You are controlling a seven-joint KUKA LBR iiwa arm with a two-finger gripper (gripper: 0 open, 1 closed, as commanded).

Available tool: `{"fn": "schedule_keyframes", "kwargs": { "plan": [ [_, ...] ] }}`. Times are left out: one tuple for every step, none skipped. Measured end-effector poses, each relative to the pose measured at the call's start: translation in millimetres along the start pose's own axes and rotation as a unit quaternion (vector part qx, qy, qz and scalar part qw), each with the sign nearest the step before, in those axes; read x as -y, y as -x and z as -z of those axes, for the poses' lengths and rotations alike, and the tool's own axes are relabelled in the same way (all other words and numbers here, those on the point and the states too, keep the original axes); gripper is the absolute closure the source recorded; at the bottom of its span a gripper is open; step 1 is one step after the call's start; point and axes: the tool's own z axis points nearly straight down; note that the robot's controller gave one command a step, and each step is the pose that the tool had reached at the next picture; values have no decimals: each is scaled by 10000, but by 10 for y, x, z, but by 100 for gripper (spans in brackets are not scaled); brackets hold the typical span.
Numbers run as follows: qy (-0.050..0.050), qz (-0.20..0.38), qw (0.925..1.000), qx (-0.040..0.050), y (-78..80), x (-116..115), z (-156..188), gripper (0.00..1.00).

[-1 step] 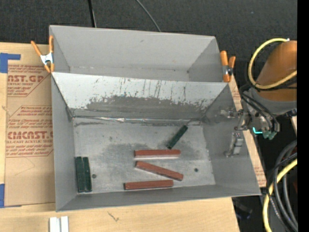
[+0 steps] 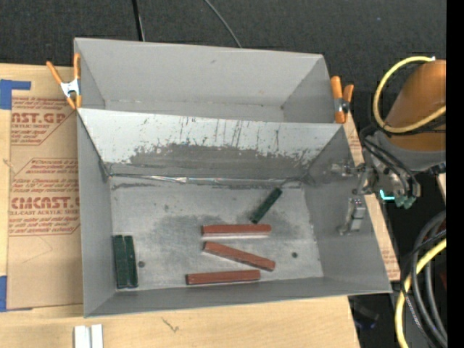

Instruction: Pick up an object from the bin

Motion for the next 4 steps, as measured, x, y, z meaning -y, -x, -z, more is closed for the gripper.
{"fn": "schedule_keyframes", "kwargs": {
  "plan": [
    [1, 30, 10000, 3, 136, -219, 523, 0],
    [-22, 285, 9995, 98, 135, -393, 348, 0],
    [-3, 129, 9999, 49, 206, -385, -502, 0],
    [-2, 746, 9972, 25, 354, -292, -877, 0]
  ]
}}
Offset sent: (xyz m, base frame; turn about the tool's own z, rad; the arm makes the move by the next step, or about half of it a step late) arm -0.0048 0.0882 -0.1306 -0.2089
